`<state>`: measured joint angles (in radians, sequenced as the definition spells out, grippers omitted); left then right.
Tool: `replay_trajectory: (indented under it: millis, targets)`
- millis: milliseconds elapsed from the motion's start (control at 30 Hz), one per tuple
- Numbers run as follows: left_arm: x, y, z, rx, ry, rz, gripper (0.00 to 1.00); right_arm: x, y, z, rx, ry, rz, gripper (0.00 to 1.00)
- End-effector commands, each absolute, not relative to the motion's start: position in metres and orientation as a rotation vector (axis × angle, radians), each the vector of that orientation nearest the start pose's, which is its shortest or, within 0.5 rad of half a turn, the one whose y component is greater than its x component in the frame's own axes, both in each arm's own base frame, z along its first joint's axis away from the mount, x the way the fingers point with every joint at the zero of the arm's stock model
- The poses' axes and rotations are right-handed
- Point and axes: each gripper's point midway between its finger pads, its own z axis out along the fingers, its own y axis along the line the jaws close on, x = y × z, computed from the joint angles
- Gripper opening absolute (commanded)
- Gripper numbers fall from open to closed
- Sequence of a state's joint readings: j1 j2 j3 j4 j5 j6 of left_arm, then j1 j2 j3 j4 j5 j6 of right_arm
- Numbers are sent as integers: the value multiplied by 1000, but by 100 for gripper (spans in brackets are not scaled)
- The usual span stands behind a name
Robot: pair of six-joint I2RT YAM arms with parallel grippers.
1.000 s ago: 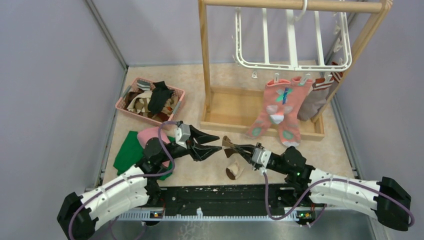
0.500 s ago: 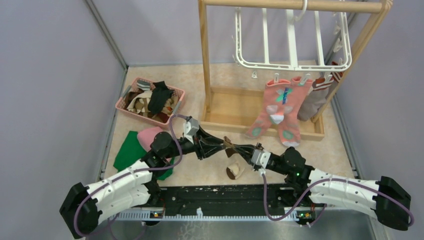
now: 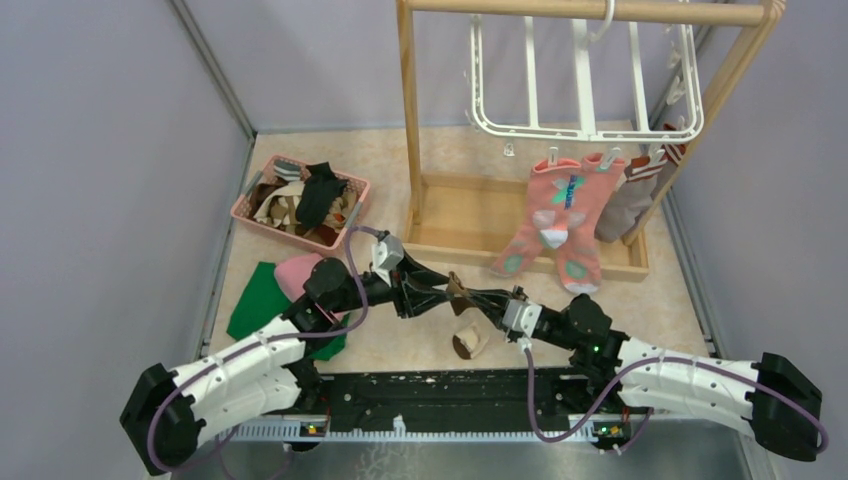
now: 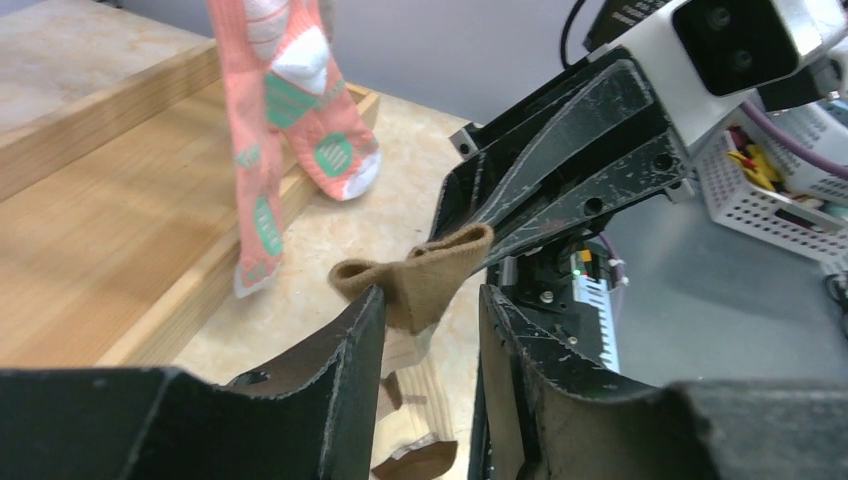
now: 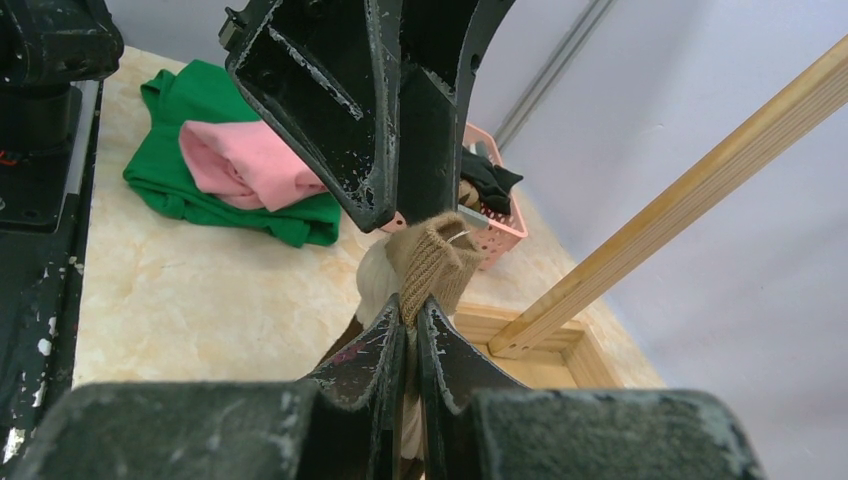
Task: Clip the socks to the hanger
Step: Pick up the sock from the bin.
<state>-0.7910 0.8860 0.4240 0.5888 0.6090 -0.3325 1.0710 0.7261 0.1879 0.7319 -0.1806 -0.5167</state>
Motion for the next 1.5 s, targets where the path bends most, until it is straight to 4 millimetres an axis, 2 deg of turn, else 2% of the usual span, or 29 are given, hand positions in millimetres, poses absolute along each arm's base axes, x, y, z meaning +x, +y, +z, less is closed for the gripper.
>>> replay_trajectory:
  millis: [0, 100, 200, 367, 467, 533, 633, 733, 767, 800, 833, 867, 1033, 1100, 1200, 1233, 1333, 1367, 1467]
  targets:
    - [155, -288, 266, 853, 1339, -1169, 47, 137, 282, 242, -1075, 818, 593, 7]
    - [154, -281, 268, 843, 1331, -1146, 50, 136, 283, 242, -1080, 813, 596, 7]
    - [146, -286, 267, 867, 1318, -1202, 51, 135, 284, 242, -1084, 806, 603, 7]
    - [135, -297, 268, 910, 1283, -1316, 48, 134, 285, 241, -1091, 807, 606, 8]
    - [136, -302, 267, 922, 1286, -1339, 43, 134, 285, 241, -1093, 808, 607, 8]
    - [137, -304, 266, 924, 1287, -1345, 34, 134, 285, 240, -1096, 810, 608, 8]
    - [134, -306, 269, 941, 1262, -1362, 26, 134, 285, 240, -1096, 810, 608, 8]
    - [132, -306, 269, 967, 1234, -1354, 4, 134, 285, 239, -1098, 812, 608, 8]
    - [131, -306, 268, 980, 1225, -1347, 0, 133, 285, 238, -1099, 811, 608, 8]
    - [131, -305, 266, 995, 1217, -1333, 0, 133, 285, 238, -1099, 811, 609, 9]
    - [130, -304, 266, 1019, 1192, -1306, 0, 133, 285, 238, -1099, 815, 610, 11]
    - [131, -302, 263, 1048, 1176, -1266, 0, 133, 285, 237, -1100, 822, 611, 17]
    - [154, -283, 225, 1264, 1041, -822, 0, 137, 270, 241, -998, 881, 630, 72]
    - [158, -277, 213, 1360, 881, -642, 0, 135, 267, 240, -980, 895, 652, 83]
    - [153, -272, 203, 1445, 603, -442, 0, 133, 270, 232, -1005, 964, 698, 87]
    - [154, -272, 207, 1441, 550, -398, 0, 132, 271, 231, -1003, 984, 713, 87]
    - [160, -276, 219, 1469, 488, -329, 0, 131, 273, 229, -994, 1012, 745, 88]
    - [160, -277, 214, 1504, 499, -337, 0, 132, 273, 228, -993, 1019, 745, 88]
    - [157, -279, 221, 1524, 463, -335, 0, 137, 275, 221, -1002, 1051, 740, 87]
